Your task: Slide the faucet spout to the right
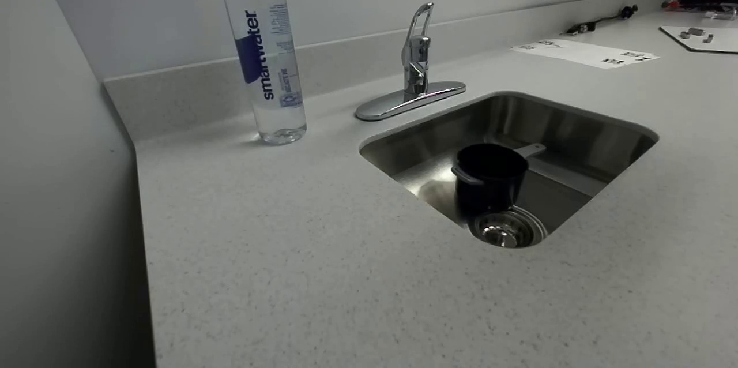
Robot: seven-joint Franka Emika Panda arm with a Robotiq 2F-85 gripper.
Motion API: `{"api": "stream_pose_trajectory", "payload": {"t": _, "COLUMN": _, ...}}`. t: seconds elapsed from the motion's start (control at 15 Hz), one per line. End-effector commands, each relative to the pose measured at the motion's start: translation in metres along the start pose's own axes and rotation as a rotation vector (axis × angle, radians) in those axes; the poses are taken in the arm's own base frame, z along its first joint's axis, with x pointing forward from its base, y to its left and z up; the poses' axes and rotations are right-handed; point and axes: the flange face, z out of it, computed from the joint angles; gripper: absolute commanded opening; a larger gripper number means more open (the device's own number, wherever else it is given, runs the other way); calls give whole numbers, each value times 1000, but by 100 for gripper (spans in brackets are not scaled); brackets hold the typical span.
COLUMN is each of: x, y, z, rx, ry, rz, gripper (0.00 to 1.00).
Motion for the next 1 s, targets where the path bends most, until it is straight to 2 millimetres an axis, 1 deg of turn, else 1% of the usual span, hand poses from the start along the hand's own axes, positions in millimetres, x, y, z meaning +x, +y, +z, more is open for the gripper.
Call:
{"api": "stream_pose_trajectory", "payload": {"t": 0.0, "x": 16, "y": -1, "z": -4, "rx": -1, "ry": 5, "rz": -11, "gripper": 100}}
{"api": "stream_pose_trajectory", "payload": {"t": 0.2, "x": 37, "y": -7, "z": -5, "rx": -5, "ry": -4, "rz": -22, "gripper": 100}}
{"api": "stream_pose_trajectory", "payload": {"t": 0.33, "x": 53, "y": -14, "z": -5, "rx": -6, "ry": -9, "rz": -32, "gripper": 100}}
{"api": "stream_pose_trajectory", "payload": {"t": 0.67, "x": 93, "y": -47, "z": -3, "rx": -27, "ry": 24, "rz": -93, "gripper": 100}}
{"api": "stream_pose_trajectory", "payload": {"t": 0.93, "x": 114, "y": -68, "z": -4, "rx": -26, "ry": 59, "rz": -134, "gripper": 100}}
